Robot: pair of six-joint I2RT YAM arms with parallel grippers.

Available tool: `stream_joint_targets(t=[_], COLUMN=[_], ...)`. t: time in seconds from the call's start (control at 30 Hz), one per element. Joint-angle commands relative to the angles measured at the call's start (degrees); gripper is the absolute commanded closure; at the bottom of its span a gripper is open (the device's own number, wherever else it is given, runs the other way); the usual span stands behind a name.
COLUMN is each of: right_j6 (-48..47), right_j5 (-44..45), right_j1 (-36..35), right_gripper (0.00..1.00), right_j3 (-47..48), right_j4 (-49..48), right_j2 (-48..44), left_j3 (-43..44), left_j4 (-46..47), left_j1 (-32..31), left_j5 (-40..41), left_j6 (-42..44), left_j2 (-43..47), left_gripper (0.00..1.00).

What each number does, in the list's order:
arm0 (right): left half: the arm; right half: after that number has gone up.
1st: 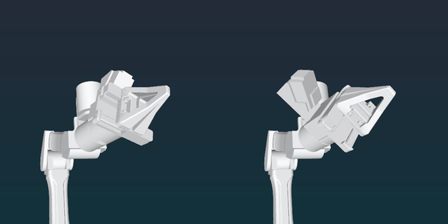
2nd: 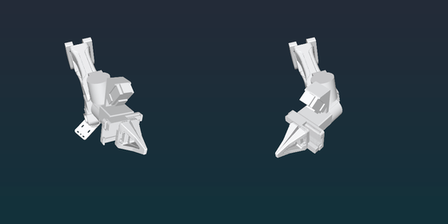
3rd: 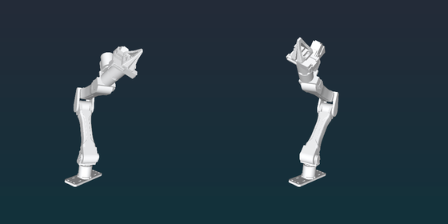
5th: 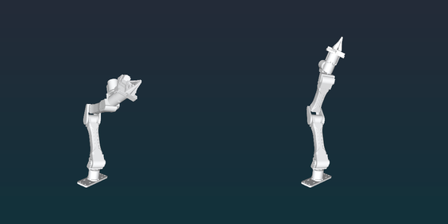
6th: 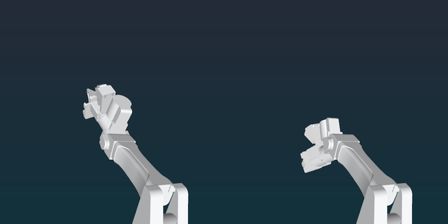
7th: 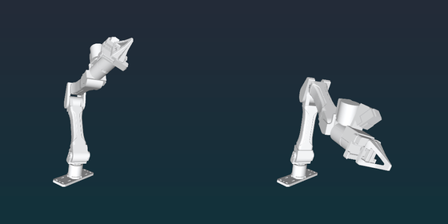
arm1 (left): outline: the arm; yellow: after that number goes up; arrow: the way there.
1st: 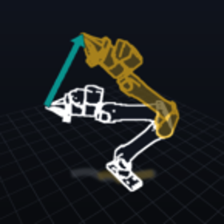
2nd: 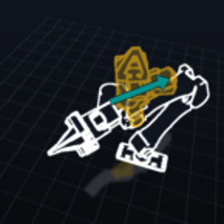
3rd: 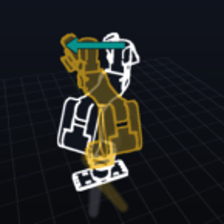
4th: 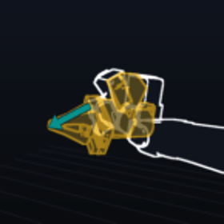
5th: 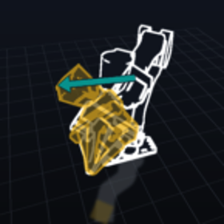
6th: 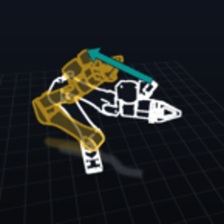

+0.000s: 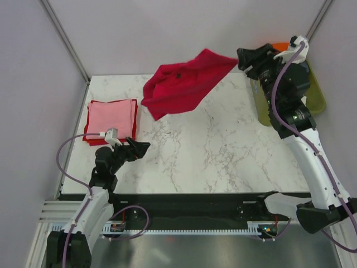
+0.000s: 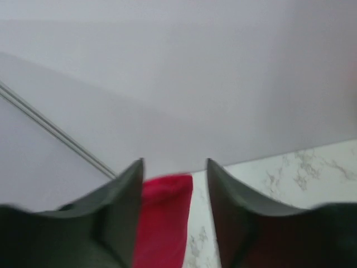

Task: Fold and stack the t-shirts
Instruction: Move the tshirt to the center of the board

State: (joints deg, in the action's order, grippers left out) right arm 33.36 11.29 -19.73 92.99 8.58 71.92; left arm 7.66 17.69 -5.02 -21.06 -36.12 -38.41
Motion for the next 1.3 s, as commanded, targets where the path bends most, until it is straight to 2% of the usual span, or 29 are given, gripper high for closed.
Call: stream_joint_targets(t=[0.0, 0.03, 0.07, 0.2, 0.33, 0.4, 0.47, 0.63, 0.83, 0.93, 1.1, 1.27], right_j6=[0.9, 0.7, 1.3, 1.5, 0.1, -1.1, -1.3, -3.1, -3.6, -3.1, -2.1, -2.0], right_j5=[-2.1, -3.3, -4.2, -8.6, -10.4, -14.4, -19.1, -22.0, -14.5, -8.9, -8.0, -7.8], right_j1=[0.2, 0.1, 0.1, 0.2, 0.1, 0.1, -0.1, -4.3, -11.5, -13.5, -14.8, -15.9], right_gripper=[0.31, 0.24, 0.11, 0.09, 0.13, 0.16, 0.23, 0.28, 0.35, 0.35, 0.37, 0.44], right_j3=[-12.4, -18.2, -21.1, -37.5, -47.6, -51.4, -52.9, -54.7, -56.9, -57.7, -61.6, -62.8], right_j4=[0.4, 1.4, 2.3, 2.7, -1.2, -3.0, -4.7, -4.7, -1.6, 0.8, 0.0, 0.4], right_j2=[-3.3, -3.8, -4.8, -9.4, -15.4, -15.8, -14.3, -7.3, -3.5, -2.5, -3.1, -2.7], left_j3=[2.4, 2.4, 2.4, 2.9, 4.0, 4.8, 5.4, 7.5, 9.5, 9.8, 9.9, 8.7], left_j4=[1.0, 1.0, 1.0, 1.0, 1.2, 1.4, 1.5, 1.0, -0.9, -2.0, -4.2, -5.7], left_j1=[-0.3, -0.3, -0.4, -0.8, -1.8, -2.7, -4.6, -10.0, -15.7, -16.9, -17.0, -17.0], left_j5=[0.0, -0.1, -0.2, -0.4, -0.8, -0.7, -0.1, 2.2, 8.3, 10.4, 12.5, 15.3], left_j6=[1.8, 1.8, 1.8, 2.0, 2.4, 2.8, 3.4, 5.5, 8.0, 8.5, 8.7, 8.9], left_j2=[0.3, 0.1, -0.1, -1.7, -4.5, -6.6, -8.6, -11.3, -11.9, -11.4, -9.1, -2.7], left_gripper=[0.10, 0.09, 0.09, 0.09, 0.09, 0.09, 0.09, 0.09, 0.10, 0.10, 0.17, 0.18])
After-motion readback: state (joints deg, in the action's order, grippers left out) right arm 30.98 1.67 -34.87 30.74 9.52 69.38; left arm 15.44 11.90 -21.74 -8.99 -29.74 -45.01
